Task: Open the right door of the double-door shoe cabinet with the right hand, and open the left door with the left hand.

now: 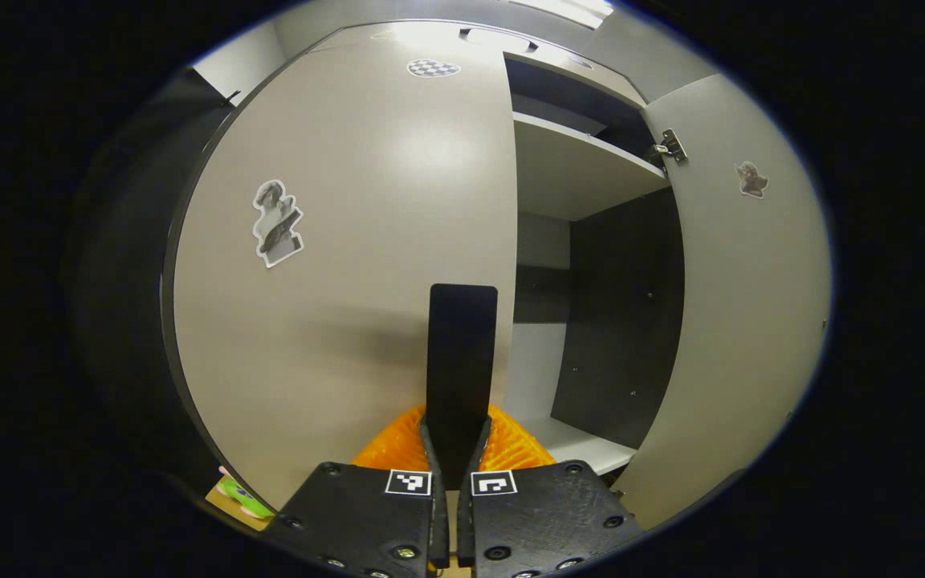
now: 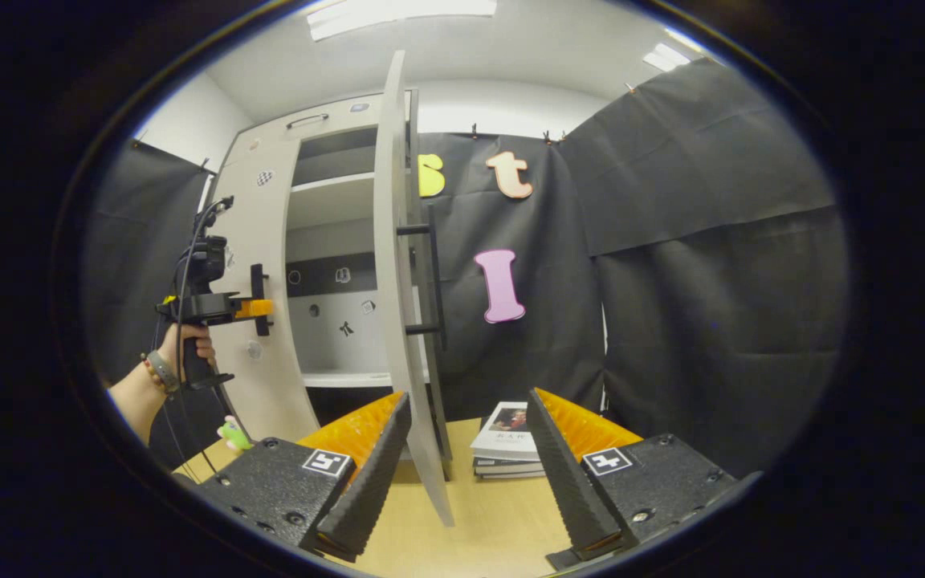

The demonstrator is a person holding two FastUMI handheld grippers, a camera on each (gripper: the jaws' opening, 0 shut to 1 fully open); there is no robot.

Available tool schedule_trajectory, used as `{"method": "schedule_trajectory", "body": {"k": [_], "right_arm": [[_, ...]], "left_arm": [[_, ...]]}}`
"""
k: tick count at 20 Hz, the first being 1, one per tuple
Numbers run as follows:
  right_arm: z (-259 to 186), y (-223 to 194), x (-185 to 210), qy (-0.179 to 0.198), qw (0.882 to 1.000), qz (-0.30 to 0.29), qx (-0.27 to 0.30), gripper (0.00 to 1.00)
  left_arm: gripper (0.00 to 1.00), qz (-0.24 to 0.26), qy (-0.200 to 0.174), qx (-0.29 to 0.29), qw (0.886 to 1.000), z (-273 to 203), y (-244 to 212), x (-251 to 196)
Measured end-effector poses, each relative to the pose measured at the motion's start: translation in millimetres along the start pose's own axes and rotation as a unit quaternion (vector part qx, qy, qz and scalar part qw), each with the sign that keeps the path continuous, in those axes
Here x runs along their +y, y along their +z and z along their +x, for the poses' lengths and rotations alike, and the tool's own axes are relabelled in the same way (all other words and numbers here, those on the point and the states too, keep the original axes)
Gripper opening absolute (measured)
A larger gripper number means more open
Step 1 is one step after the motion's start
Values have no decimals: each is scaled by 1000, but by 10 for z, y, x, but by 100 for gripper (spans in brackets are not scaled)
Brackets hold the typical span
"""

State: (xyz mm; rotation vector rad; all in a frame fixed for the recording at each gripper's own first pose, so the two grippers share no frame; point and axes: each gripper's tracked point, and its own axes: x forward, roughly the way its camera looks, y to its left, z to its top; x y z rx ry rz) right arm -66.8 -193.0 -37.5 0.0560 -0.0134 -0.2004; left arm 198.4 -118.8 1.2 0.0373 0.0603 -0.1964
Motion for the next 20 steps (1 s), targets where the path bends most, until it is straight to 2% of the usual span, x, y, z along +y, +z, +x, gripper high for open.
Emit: {"method": "schedule_trajectory", "body": {"k": [8,13,15,16,17,20], "right_arm": [[-106,22,16,-4,1000,-9,-5,90],[-166,14,83,0,1000,-10,-4,91],[-155,14,100,2,1000,-6,-4,90],[-167,11,122,5,1000,-1,-4,87],[-164,3,166,10,1000,3,-4,90],[-157,-49,266,22,1000,-6,4,91]], "left_arm": [[4,17,44,17,999,-189,10,6],[4,10,23,13,1000,-516,21,53],[4,26,29,20,999,-748,31,106],[4,39,33,28,998,-822,32,129],[4,42,35,32,998,-880,39,158],[4,37,35,33,998,-1060,42,246]]}}
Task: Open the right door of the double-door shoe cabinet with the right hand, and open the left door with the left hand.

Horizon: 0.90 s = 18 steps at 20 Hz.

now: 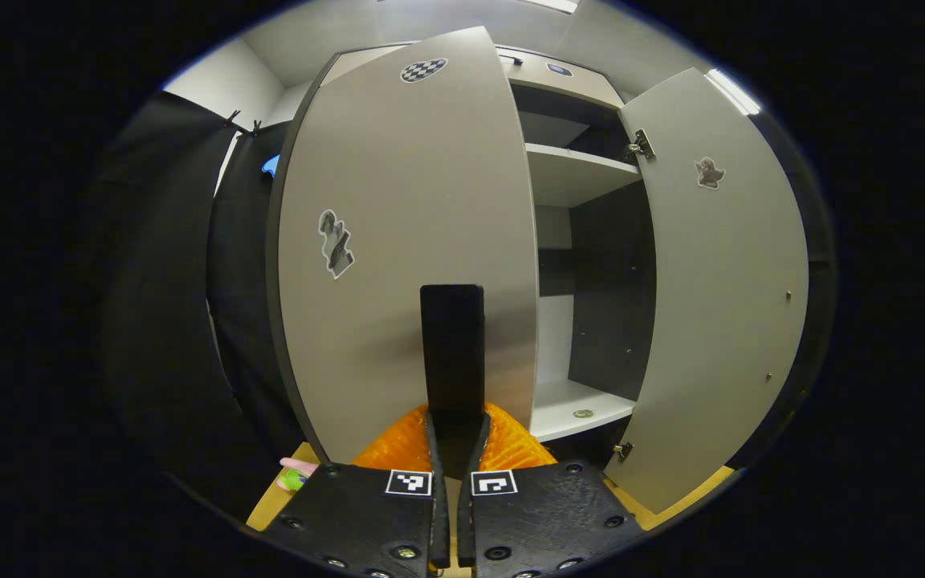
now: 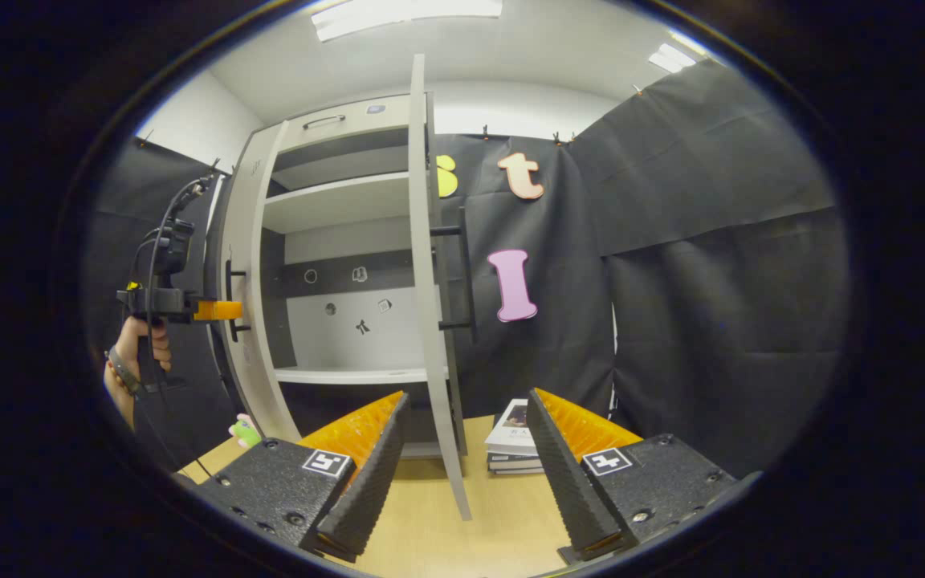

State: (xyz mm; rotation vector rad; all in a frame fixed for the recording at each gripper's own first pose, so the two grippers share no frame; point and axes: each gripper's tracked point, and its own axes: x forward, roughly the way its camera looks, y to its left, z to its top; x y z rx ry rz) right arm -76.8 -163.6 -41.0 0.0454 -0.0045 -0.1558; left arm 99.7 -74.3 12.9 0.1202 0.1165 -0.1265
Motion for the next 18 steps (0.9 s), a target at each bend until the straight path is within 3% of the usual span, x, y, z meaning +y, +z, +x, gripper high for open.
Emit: {"method": "schedule_trajectory", "body": {"k": [8,12,14,18], "right_arm": [[90,-29,198,21,1000,-3,-1,90],[125,-25,320,33,999,-1,0,91],[131,-21,362,35,999,-2,-1,87],[164,-44,457,40,999,-3,0,90]], "left_arm": [[4,14,38,-1,999,-481,-62,452],[2,-4,53,-3,999,-657,-93,728],[2,-2,58,-5,998,-719,-99,843],[1,2,84,-1,996,-811,-170,1143]]}}
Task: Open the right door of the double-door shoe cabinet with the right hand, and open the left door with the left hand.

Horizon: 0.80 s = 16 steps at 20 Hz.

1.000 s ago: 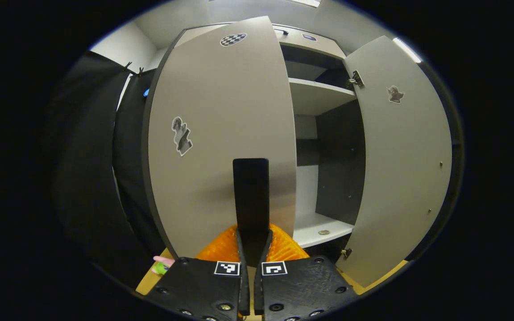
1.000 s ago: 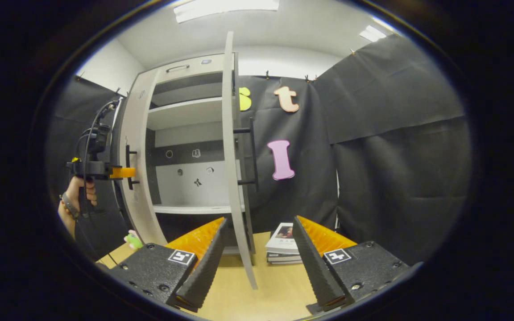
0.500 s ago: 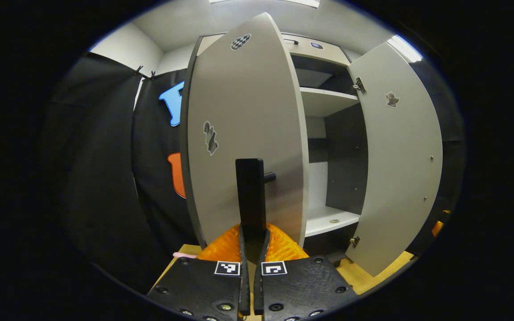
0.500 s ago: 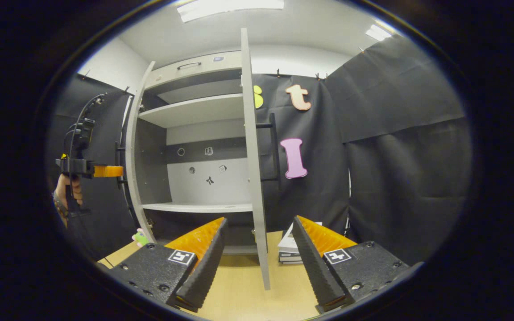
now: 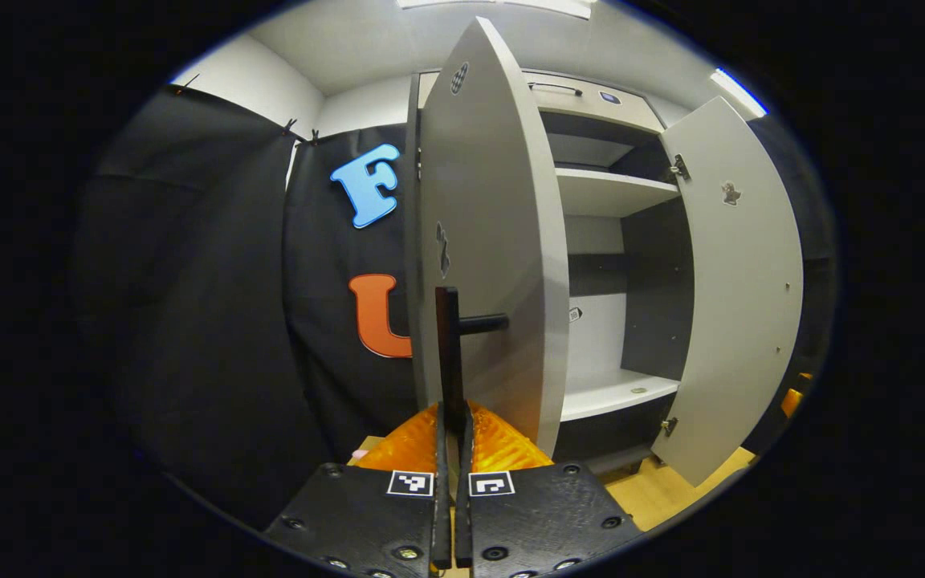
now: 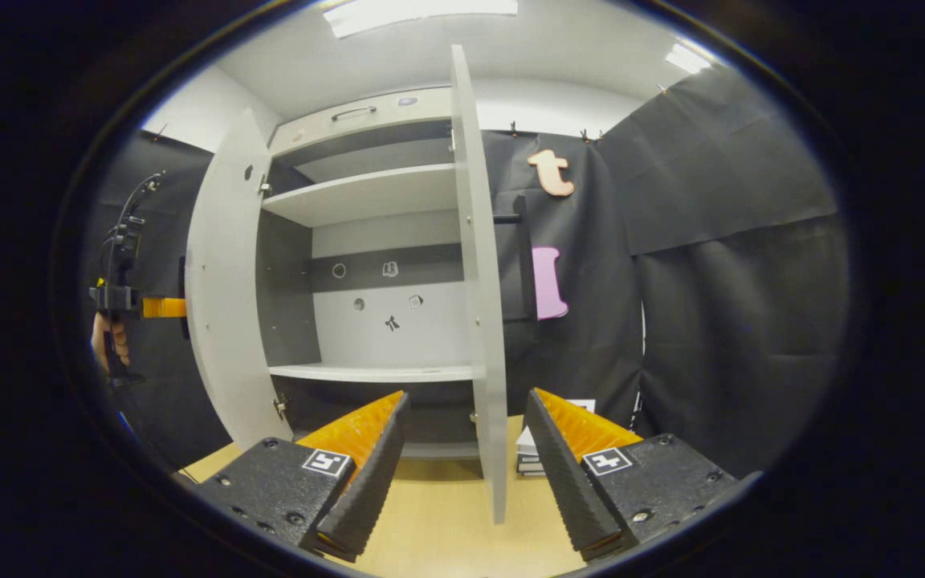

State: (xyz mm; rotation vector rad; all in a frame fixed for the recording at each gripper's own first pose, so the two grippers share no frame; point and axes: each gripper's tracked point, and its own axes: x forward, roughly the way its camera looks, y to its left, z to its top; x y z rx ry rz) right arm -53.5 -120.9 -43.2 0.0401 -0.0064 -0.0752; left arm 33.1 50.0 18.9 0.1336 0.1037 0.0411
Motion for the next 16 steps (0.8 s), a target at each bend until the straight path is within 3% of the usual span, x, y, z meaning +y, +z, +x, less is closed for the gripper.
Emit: {"method": "schedule_trajectory", "body": {"k": [4,5,6,8,12,16], "right_arm": [[86,12,91,5,1000,-6,-3,87],[117,8,113,6,1000,-7,-2,90],[139,4,143,9,1000,-8,0,87],[185,-16,205,14,1000,-11,5,88],[231,6,305,19,1000,-18,8,88],[304,26,450,28,999,-21,5,88]], "left_arm": [[1,-13,2,-1,1000,2,-110,295],[1,-14,11,-11,1000,-15,-106,416],[2,-17,21,-9,1000,19,-130,552],[0,-57,1,-11,998,27,-115,621],[1,-61,-37,-19,997,32,-115,680],[2,-104,-48,-31,993,-50,-136,675]]}}
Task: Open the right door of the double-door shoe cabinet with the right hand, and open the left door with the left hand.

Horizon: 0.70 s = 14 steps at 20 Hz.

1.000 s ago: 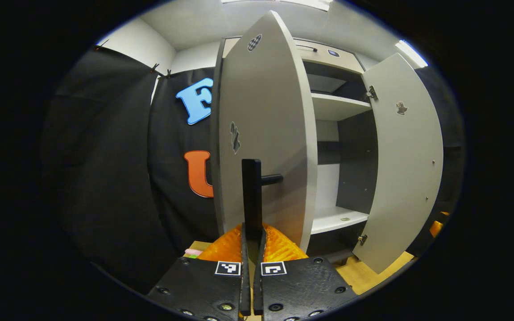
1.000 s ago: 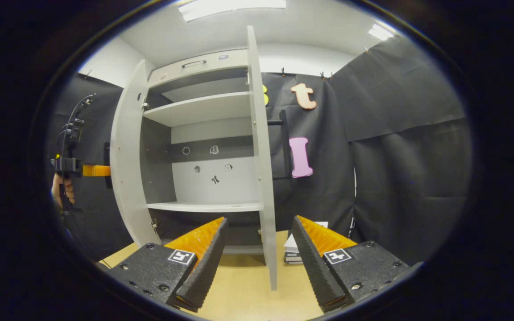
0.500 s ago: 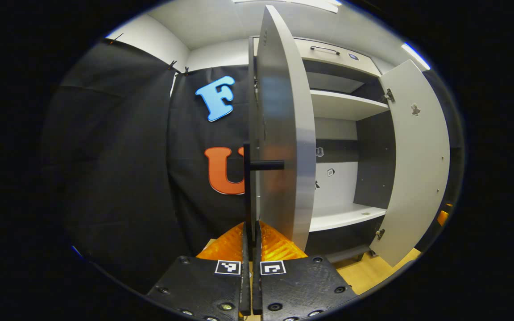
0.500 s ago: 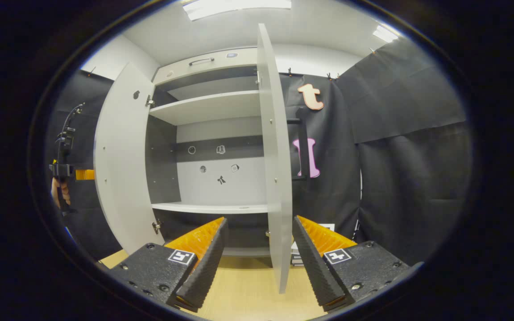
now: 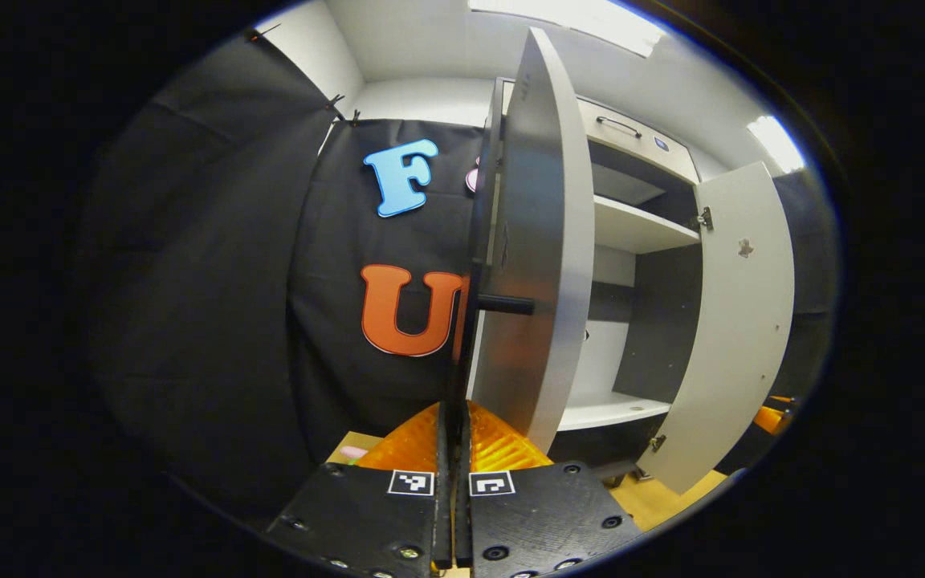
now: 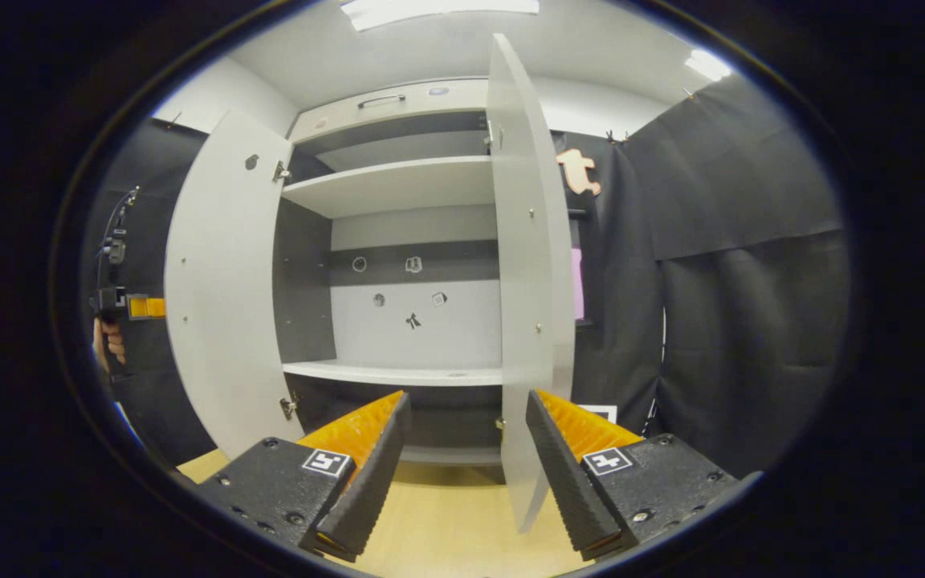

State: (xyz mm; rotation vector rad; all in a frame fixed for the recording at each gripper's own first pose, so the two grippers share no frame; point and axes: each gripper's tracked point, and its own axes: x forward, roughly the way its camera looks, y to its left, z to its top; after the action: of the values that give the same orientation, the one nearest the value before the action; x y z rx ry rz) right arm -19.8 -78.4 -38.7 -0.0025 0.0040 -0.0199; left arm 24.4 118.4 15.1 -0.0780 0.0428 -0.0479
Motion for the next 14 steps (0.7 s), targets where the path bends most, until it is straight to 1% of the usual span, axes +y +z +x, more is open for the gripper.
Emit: {"method": "schedule_trajectory", "body": {"k": [1,2,3,4,5,6,7,8,11,14], "right_arm": [[20,-10,46,4,1000,-2,1,88],[27,-33,76,6,1000,-6,5,90],[27,-69,81,6,1000,-10,9,91],[33,-105,77,5,1000,-13,13,91],[37,-159,80,5,1000,-16,19,91],[39,-192,93,7,1000,-17,25,90],[44,-211,113,9,999,-18,27,91],[40,-214,130,10,999,-17,28,91],[4,-185,209,24,999,-12,23,91],[-78,-130,151,16,1000,-15,11,91]], "left_arm": [[2,7,13,-6,1000,-88,11,20],[2,22,29,-13,999,-206,0,31],[1,45,48,-25,998,-337,10,23],[0,77,66,-49,994,-438,95,-12],[0,86,73,-67,991,-480,145,-136],[0,75,54,-67,993,-472,68,-394],[1,59,28,-60,996,-429,-86,-718],[0,51,11,-52,997,-386,-238,-968],[0,73,9,-33,997,-188,-592,-1297],[0,64,-35,-12,997,-87,-763,-1596]]}}
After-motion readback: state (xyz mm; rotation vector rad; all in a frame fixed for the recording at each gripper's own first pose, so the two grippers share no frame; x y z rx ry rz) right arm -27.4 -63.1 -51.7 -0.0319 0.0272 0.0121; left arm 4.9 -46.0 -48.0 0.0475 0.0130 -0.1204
